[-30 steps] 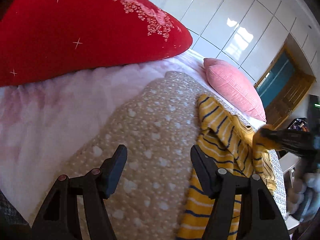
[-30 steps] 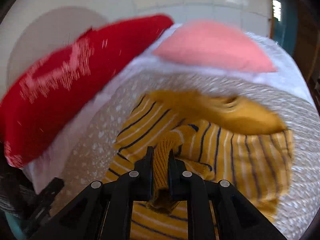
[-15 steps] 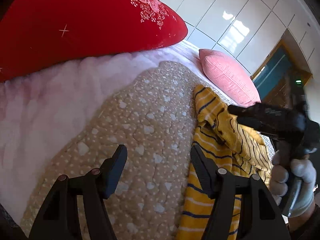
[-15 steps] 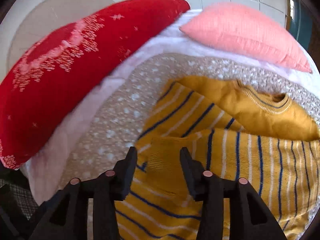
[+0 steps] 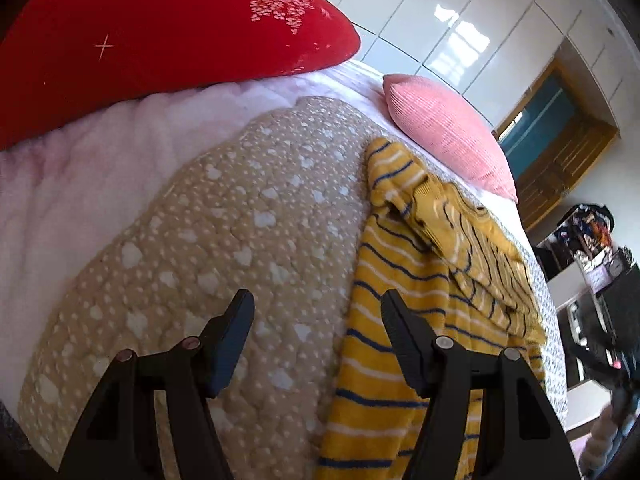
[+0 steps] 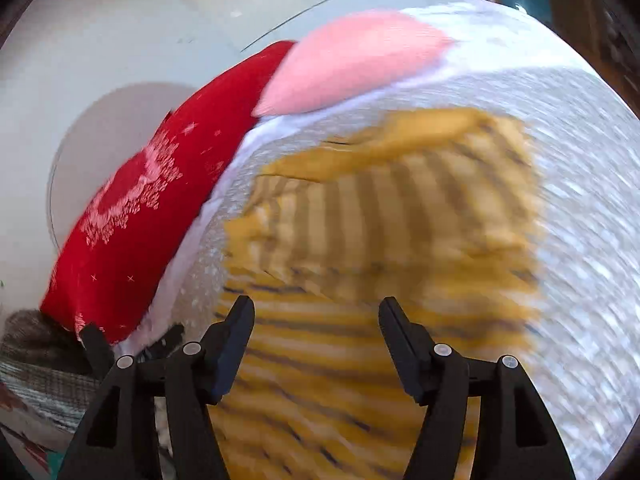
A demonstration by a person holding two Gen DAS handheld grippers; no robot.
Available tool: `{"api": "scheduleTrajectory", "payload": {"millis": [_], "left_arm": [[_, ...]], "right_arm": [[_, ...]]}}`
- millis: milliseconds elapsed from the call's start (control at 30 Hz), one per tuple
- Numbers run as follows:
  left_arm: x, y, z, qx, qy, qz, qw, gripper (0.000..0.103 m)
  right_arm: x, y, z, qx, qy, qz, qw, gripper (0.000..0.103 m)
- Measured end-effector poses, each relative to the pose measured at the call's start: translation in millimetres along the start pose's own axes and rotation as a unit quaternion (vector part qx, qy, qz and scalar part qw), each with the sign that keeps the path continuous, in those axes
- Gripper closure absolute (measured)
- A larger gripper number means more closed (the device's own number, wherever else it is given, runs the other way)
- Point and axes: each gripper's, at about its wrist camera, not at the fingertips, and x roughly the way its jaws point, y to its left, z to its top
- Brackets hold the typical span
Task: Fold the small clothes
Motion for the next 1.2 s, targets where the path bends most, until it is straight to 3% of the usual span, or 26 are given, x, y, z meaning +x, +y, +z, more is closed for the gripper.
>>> {"api": "scheduleTrajectory", "payload": {"millis": [100,200,400,600,800,967,1000,1100,1200], "left_arm": [[-5,-7,-13,0.012,0.017,0.005,0.9998,0.038],[-7,-8,-30,0.006,0.054,-0.021,0.9983,0.038],[-17,-12,-49,0.027,0.091,-0.015,0.9953,0.037],[-22,-17,-60,0.047,0.133,-0.033,0.9894,0.031],[-31,-31,-80,0.059,0.143,-0.046,0.9868,0.026],[-42,-40,-96,0.06,0.138,-0.076,0.9857,0.026],[-44,-41,-98,0.059,0.136,-0.081,0.9856,0.026],[-45,-36,-102,0.033,0.148,-0.118,0.9814,0.052],[-40,-29,-104,0.01,0.154,-0.13,0.9795,0.056]], "right_arm": [[-38,-36,-33,0.009,-0.012,-0.037,0.999,0.033],[-55,-68,-75,0.021,0.006,-0.061,0.998,0.033],[-42,-90,-134,0.063,0.025,0.024,0.997,0.032],[-22,-72,-138,0.06,0.015,0.097,0.993,0.032],[-10,-57,-148,0.032,0.024,0.116,0.992,0.032],[3,-45,-152,0.04,0.028,0.161,0.986,0.032],[5,-43,-153,0.04,0.028,0.163,0.985,0.032],[17,-30,-150,0.033,0.031,0.166,0.985,0.032],[23,-19,-154,0.015,0.027,0.153,0.988,0.032]]}}
